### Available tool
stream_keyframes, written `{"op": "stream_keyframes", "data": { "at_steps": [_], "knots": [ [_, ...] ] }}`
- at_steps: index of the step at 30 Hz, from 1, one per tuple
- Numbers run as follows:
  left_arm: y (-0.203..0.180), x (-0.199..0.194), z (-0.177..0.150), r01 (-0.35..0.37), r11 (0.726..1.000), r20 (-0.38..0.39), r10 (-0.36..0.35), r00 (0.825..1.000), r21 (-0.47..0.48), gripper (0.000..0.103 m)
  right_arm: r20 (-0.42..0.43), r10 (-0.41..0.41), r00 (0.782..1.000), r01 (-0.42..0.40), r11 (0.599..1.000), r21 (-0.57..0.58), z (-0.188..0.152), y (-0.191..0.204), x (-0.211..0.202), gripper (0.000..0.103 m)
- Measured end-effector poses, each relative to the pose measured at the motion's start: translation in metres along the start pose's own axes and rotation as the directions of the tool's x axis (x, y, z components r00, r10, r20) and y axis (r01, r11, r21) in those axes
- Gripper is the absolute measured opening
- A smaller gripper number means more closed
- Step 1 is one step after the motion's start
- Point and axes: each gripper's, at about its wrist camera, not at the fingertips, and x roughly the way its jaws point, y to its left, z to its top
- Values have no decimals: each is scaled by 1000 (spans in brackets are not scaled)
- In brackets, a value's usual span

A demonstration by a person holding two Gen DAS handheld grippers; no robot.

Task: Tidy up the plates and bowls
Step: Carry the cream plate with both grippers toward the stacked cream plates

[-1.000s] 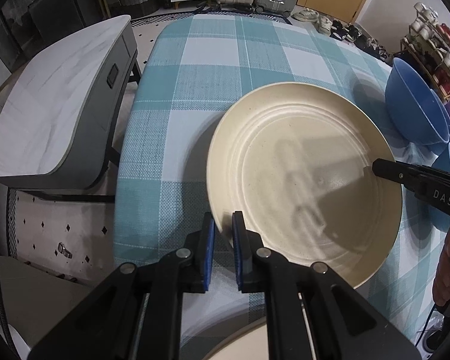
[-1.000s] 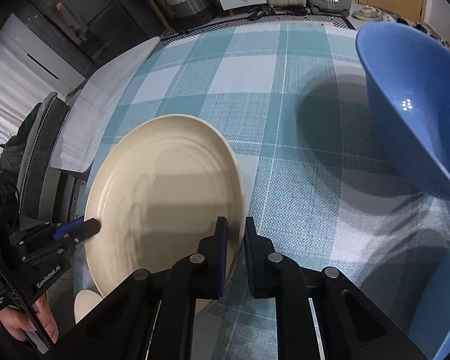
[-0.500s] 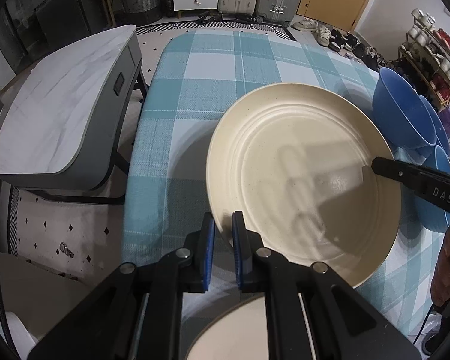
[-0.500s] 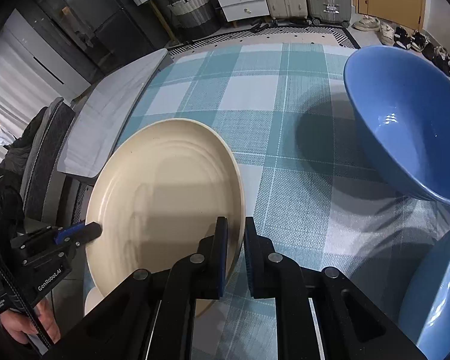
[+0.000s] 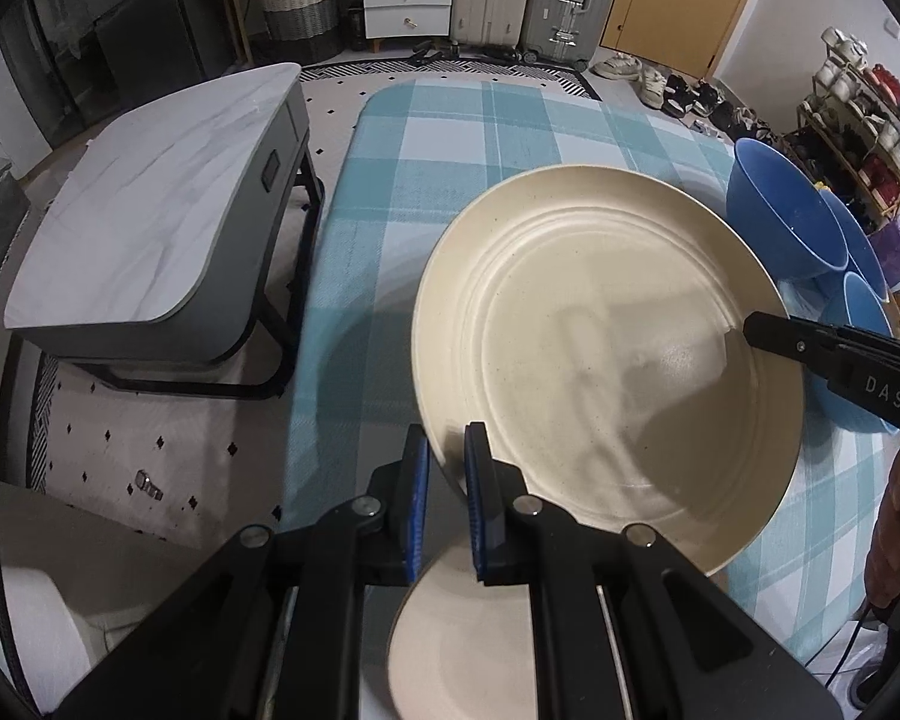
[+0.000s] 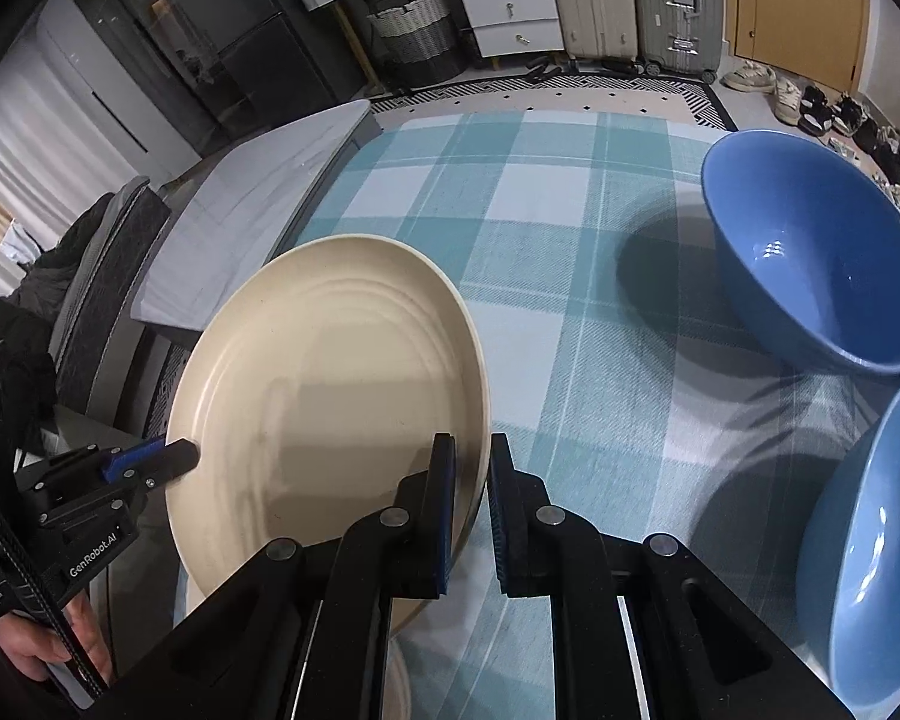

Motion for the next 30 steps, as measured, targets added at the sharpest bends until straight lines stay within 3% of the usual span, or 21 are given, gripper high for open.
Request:
{"op": "stream_keyframes", "data": {
  "at_steps": [13, 30],
  "knots": [
    [7, -27, -52, -54, 999, 15, 54, 998, 5, 10, 4, 51, 999, -50, 998, -26, -55, 28, -16, 11],
    [6, -28, -106, -89, 996, 19, 88, 996, 16, 11, 16, 59, 998, -58, 997, -58, -109, 40, -17, 11]
  ]
}}
